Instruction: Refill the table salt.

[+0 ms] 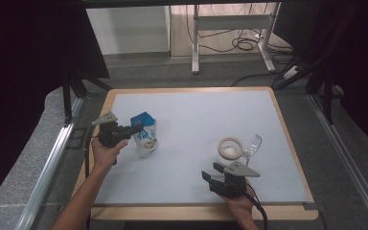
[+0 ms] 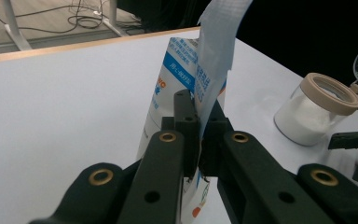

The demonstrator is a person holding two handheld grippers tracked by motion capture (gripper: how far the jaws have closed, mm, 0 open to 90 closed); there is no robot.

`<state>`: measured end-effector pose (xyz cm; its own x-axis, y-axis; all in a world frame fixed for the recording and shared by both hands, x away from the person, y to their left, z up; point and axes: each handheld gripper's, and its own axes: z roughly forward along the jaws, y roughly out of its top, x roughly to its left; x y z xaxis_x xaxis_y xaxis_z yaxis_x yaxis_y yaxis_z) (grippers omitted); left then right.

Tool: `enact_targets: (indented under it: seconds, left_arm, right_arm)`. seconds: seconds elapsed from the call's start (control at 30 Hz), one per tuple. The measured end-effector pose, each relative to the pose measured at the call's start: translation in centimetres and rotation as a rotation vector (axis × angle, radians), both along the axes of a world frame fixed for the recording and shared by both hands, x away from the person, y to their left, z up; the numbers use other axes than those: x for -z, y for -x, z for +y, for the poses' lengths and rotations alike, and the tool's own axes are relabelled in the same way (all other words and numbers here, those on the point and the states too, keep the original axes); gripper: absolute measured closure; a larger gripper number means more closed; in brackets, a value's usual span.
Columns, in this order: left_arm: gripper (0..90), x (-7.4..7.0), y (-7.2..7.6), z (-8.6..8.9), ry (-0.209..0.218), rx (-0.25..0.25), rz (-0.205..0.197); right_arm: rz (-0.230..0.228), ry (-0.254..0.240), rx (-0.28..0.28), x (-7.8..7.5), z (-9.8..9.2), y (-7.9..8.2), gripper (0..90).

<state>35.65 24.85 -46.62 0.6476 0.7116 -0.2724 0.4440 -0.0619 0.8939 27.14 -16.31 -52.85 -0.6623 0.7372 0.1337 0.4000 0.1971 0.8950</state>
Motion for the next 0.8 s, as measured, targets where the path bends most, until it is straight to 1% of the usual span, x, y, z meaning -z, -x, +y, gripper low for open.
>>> enact_targets:
  seconds: [0.07,0.2,0.27,0.4,0.5,0.73,0.8]
  left_arm:
    - [88.8,0.2,0.3,0.2,0.000,-0.003,-0.011]
    - [88.6,0.6,0.6,0.6,0.016,0.000,-0.018]
    - [88.5,0.9,1.0,0.8,0.034,-0.002,-0.021]
    - [88.4,1.2,1.5,1.1,0.043,-0.009,-0.036]
    - [88.2,1.3,1.7,1.0,0.027,-0.009,-0.057]
    - [86.4,1.3,1.7,0.7,0.014,-0.011,-0.061]
    - [84.3,1.3,1.6,0.7,0.013,-0.013,-0.063]
  right_arm:
    - [0.000,-0.002,0.001,0.0,0.0,0.0,41.9]
    - [-0.001,-0.001,0.002,0.0,0.0,0.0,41.9]
    - [-0.002,0.000,0.002,0.0,0.0,0.0,41.8]
    - [-0.001,-0.004,0.008,0.0,0.0,-0.1,41.8]
    - [-0.001,0.000,0.006,0.1,0.0,-0.1,41.3]
    - [-0.002,-0.004,0.010,0.0,0.0,-0.1,41.3]
    - [-0.002,-0.003,0.010,0.0,0.0,-0.1,41.3]
